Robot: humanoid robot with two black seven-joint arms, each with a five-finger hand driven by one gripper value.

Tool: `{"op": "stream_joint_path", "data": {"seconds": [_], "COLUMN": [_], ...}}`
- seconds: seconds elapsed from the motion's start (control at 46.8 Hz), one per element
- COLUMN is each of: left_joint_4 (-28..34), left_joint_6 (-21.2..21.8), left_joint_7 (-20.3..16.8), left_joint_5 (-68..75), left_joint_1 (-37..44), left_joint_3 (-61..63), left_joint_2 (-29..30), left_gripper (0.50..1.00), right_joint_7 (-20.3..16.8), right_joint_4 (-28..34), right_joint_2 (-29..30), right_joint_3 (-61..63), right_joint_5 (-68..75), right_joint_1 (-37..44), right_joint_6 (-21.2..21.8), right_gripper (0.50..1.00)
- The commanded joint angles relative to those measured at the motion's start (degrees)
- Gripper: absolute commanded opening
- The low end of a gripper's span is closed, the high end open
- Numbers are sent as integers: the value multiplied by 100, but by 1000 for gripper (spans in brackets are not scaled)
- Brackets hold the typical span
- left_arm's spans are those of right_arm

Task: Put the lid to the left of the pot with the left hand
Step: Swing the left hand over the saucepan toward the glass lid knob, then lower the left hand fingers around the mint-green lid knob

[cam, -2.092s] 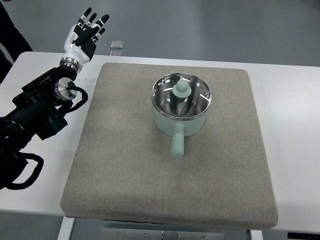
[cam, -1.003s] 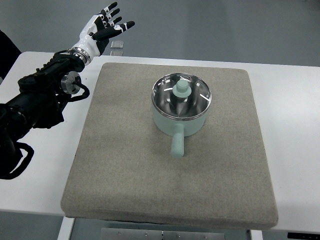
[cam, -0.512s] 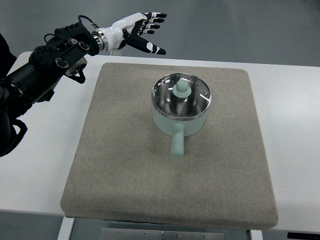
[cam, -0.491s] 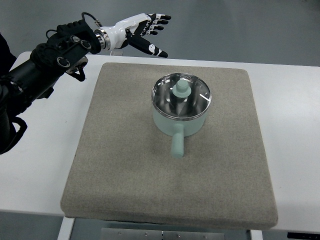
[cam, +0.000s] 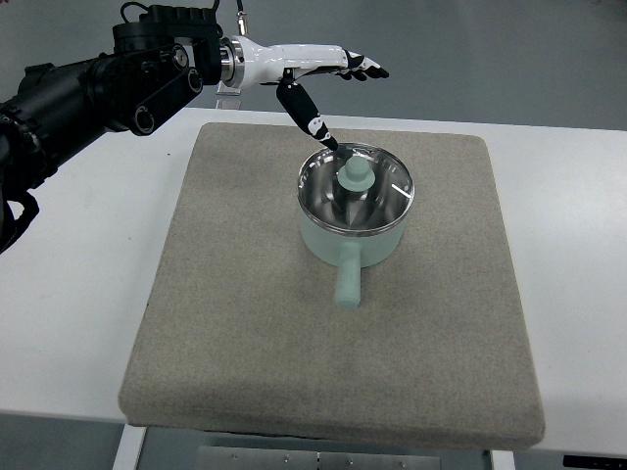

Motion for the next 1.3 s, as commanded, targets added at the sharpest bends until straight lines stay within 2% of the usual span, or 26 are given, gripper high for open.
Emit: {"op": "stream_joint_path", "data": {"seconds": [0.0, 0.192, 0.384, 0.576, 0.982, 1.281], "left_joint_4": [10, 1, 1, -17, -623, -720], "left_joint_6": [10, 1, 89, 361, 361, 370], "left_joint_7": [2, 2, 2, 2, 2, 2], "left_joint_5": [1, 1, 370, 485, 537, 1056], "left_joint_1": [-264, -731, -836, -845, -1021, -1232], "left_joint_3": [517, 1080, 1608, 1608, 1625, 1617], "left_joint_2": [-9, -9, -71, -246, -308, -334], "left_gripper": [990, 988, 984, 986, 988, 988], "right_joint_7": [0, 0, 0, 0, 0, 0], "right_joint_4": [0, 0, 0, 0, 0, 0], "right_joint_2": [0, 0, 0, 0, 0, 0], "right_joint_3": [0, 0, 0, 0, 0, 0], "right_joint_5": [-1, -1, -1, -1, -1, -1], "right_joint_1": [0, 0, 0, 0, 0, 0], "right_joint_6": [0, 0, 0, 0, 0, 0], "right_gripper": [924, 924, 924, 924, 924, 924]}}
